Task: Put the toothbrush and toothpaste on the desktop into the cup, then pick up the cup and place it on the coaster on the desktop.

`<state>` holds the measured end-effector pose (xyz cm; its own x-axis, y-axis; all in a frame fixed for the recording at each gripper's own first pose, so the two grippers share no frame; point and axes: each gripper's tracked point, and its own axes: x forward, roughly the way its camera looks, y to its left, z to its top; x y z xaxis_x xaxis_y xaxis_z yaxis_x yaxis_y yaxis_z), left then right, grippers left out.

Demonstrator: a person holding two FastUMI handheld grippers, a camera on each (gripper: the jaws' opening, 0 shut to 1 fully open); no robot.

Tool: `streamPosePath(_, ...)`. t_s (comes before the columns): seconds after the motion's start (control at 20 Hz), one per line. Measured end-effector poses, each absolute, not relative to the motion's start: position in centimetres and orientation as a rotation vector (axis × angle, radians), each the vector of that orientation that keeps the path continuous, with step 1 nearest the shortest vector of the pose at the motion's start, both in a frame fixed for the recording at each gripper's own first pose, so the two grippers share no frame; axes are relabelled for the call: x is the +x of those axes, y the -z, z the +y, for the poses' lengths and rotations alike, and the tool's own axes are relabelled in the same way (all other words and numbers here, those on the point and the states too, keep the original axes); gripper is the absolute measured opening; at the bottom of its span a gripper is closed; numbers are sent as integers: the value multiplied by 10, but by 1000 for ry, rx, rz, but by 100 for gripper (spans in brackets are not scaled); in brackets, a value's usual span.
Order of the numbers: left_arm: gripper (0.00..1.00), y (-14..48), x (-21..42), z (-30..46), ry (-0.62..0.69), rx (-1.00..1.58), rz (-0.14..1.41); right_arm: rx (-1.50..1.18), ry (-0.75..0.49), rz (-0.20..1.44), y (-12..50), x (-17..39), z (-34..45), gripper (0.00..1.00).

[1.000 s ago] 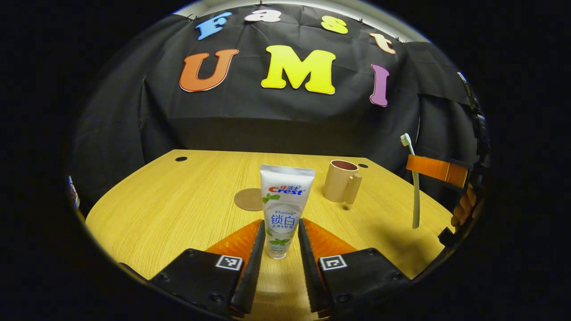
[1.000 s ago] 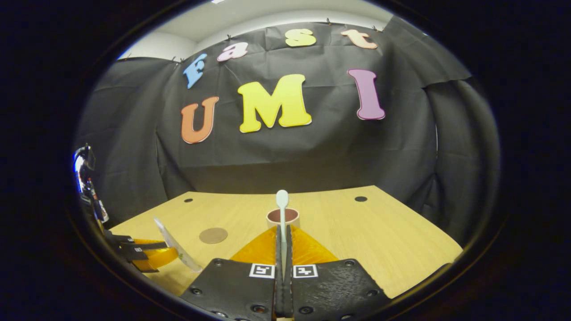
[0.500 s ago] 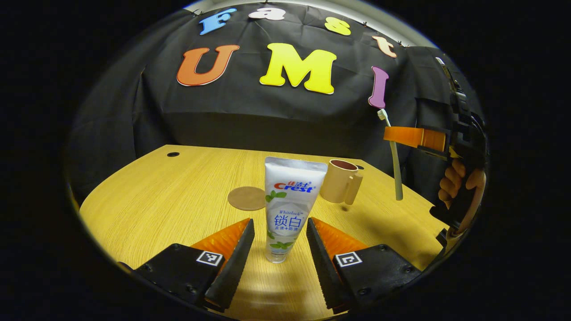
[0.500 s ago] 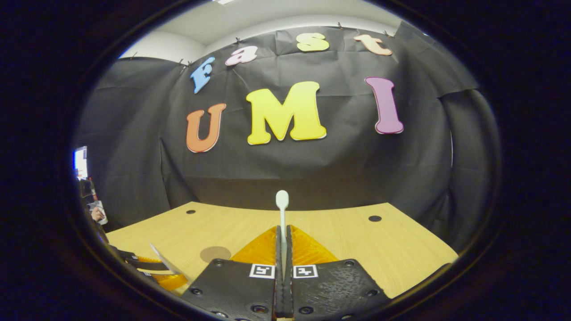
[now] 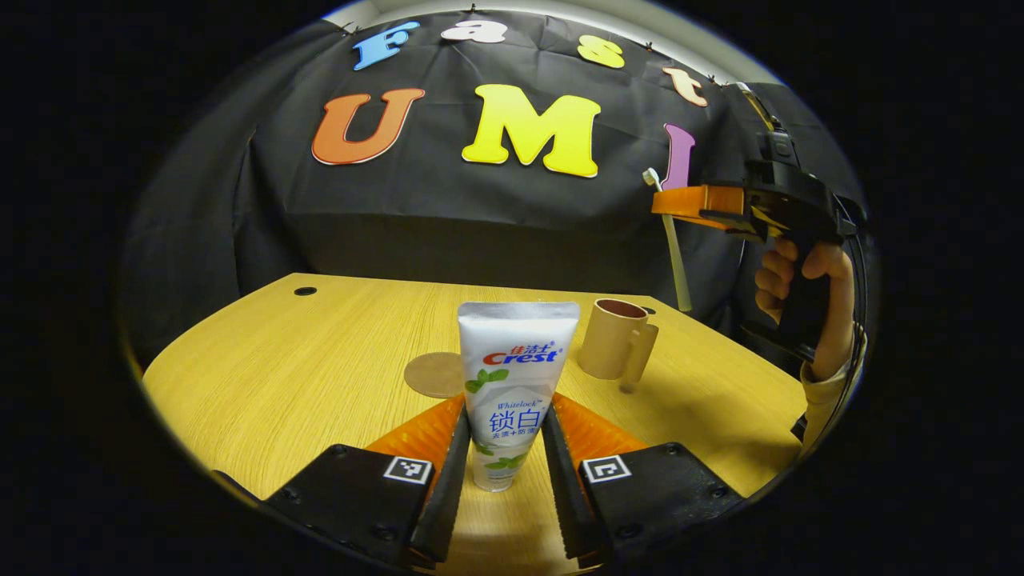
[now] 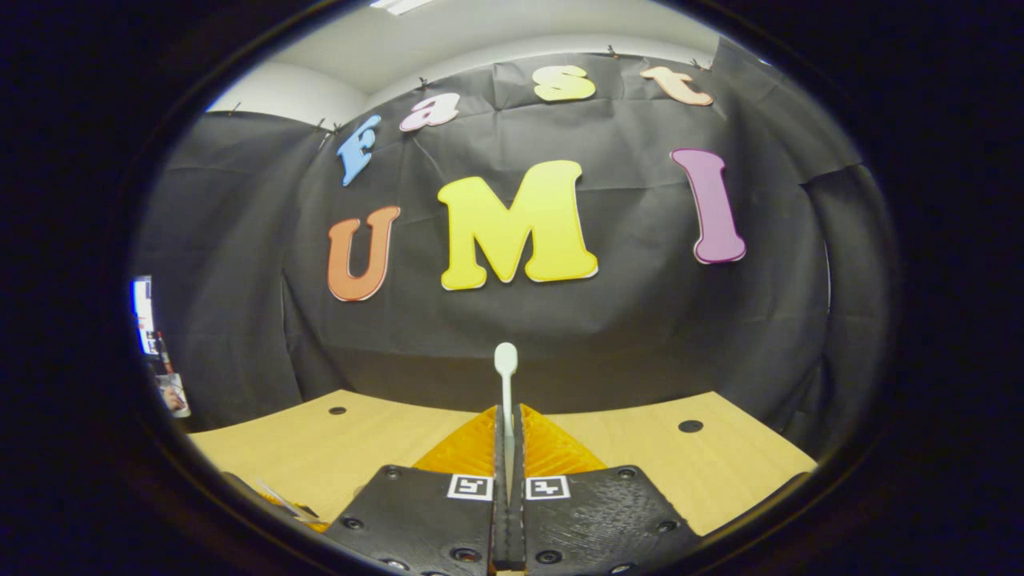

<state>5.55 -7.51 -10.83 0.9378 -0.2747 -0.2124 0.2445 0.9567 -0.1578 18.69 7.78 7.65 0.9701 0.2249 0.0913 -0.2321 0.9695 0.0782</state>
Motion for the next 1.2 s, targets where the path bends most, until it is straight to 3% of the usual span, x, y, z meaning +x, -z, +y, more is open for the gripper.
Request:
streamPosePath(0.15, 53, 107, 56, -73, 254, -129, 237, 71, -230, -113, -84, 200, 83, 4)
streamPosePath(0.3, 52, 105, 56, -71, 247, -115, 240, 63, -230, -132, -87, 217, 88, 0)
streamPosePath(0.65, 52, 91, 55, -66, 226, -86, 205, 82, -212, -48, -51, 261, 90, 1)
streamPosePath(1.0, 52, 71, 61, -94, 264, -61, 174, 80, -263, -5, -44, 246, 80, 3)
streamPosePath(1.05, 52, 67, 64, -99, 268, -60, 168, 82, -278, -7, -45, 237, 75, 19)
streamPosePath(1.2, 52, 52, 78, -117, 284, -59, 157, 72, -270, -32, -45, 209, 46, 99)
